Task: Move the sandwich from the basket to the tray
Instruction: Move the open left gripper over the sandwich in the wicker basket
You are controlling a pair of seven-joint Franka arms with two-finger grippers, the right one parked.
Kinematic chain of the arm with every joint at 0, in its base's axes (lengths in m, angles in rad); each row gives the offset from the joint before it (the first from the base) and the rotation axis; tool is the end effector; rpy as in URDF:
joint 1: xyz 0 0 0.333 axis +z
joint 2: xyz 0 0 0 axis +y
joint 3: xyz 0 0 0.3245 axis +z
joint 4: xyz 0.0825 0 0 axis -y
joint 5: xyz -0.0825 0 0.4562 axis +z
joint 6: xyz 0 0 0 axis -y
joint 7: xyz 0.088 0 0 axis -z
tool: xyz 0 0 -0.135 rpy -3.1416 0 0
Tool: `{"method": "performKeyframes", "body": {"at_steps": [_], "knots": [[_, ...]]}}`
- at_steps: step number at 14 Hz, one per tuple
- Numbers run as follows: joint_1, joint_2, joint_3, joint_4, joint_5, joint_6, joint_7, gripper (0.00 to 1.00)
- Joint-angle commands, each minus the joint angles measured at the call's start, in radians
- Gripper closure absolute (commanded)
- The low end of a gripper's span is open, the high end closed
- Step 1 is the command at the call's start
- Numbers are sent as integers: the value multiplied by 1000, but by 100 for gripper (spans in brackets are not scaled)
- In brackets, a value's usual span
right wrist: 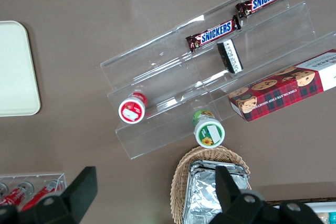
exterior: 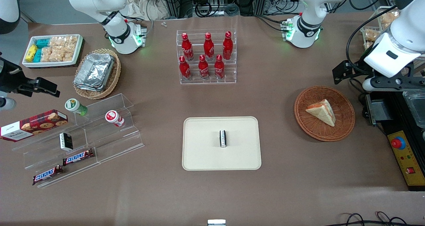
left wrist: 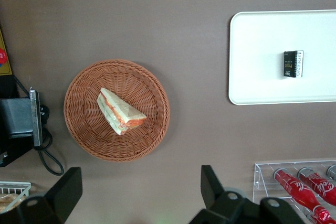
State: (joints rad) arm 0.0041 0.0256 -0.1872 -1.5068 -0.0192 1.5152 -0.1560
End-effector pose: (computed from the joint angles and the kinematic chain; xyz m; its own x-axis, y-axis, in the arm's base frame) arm 0.6183 -0.1158 0.6191 0.9994 -0.0282 -0.0203 -0.0278 -0.9994 0.0211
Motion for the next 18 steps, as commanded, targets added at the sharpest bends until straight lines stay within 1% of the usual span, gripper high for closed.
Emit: {"method": "performKeyframes", "body": {"at_steps": [1,6,10,13,18], "knots": [[-6,8,2,23,-4,-12,-16,0],[-7,16,0,19,4,-13,-25,0],[4,-6,14,-39,7,-13,-69,0],[-3,-27,89,-107,22,-3,-91,0],[-3,-49,155,-193,18,22,-96,0]]}}
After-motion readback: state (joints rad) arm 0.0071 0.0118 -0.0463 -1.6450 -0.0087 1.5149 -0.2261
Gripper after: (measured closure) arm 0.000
